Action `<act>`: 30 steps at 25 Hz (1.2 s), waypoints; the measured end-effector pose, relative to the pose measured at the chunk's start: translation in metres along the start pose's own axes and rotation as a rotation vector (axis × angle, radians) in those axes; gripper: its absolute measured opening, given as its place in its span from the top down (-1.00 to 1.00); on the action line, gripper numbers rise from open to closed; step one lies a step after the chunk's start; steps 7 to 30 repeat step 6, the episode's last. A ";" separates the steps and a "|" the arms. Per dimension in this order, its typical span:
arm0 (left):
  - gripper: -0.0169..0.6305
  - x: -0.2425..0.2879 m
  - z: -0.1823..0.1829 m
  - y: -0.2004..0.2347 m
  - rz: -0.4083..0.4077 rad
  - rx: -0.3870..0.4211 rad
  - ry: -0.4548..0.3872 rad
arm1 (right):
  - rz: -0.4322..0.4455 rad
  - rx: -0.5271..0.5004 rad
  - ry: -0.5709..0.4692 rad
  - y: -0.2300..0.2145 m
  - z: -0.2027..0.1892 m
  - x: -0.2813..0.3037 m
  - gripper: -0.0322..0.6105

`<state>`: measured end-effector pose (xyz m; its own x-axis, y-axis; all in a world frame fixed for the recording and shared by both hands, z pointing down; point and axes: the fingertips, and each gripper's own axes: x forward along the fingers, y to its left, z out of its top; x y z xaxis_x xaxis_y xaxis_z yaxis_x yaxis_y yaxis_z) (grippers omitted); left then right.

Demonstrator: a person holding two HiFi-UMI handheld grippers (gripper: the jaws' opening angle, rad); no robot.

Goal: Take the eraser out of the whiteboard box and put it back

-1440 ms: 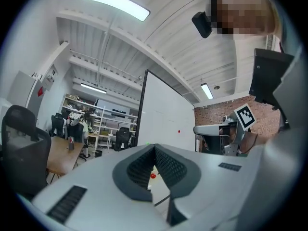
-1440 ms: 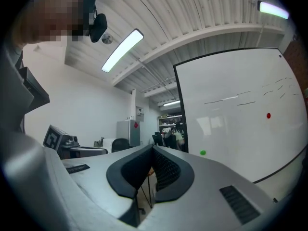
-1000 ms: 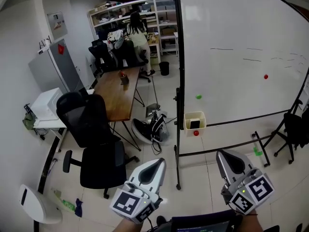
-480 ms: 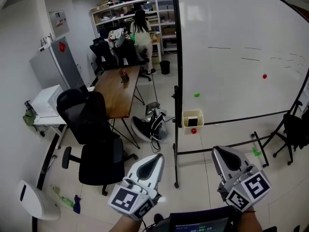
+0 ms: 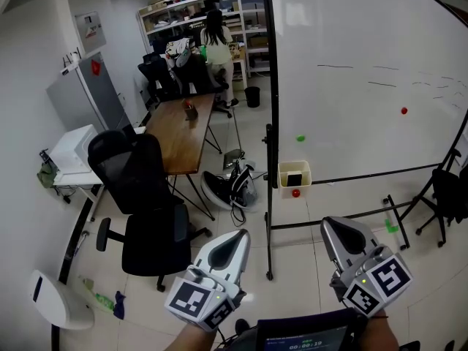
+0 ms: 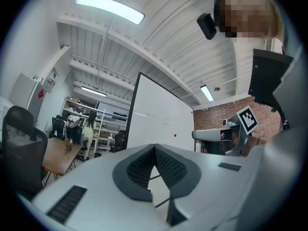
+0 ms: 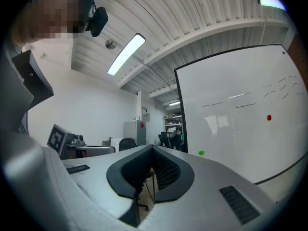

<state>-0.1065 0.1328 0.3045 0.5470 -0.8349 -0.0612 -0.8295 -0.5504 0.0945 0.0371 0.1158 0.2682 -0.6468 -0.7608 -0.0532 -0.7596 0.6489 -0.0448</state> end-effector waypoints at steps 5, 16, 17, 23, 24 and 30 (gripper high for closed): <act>0.86 0.001 -0.001 -0.001 -0.003 0.006 0.002 | -0.002 -0.001 0.001 -0.001 -0.001 0.000 0.85; 0.86 0.001 -0.002 -0.001 -0.004 0.006 0.003 | -0.002 -0.002 0.001 0.000 -0.001 0.000 0.85; 0.86 0.001 -0.002 -0.001 -0.004 0.006 0.003 | -0.002 -0.002 0.001 0.000 -0.001 0.000 0.85; 0.86 0.001 -0.002 -0.001 -0.004 0.006 0.003 | -0.002 -0.002 0.001 0.000 -0.001 0.000 0.85; 0.86 0.001 -0.002 -0.001 -0.004 0.006 0.003 | -0.002 -0.002 0.001 0.000 -0.001 0.000 0.85; 0.86 0.001 -0.002 -0.001 -0.004 0.006 0.003 | -0.002 -0.002 0.001 0.000 -0.001 0.000 0.85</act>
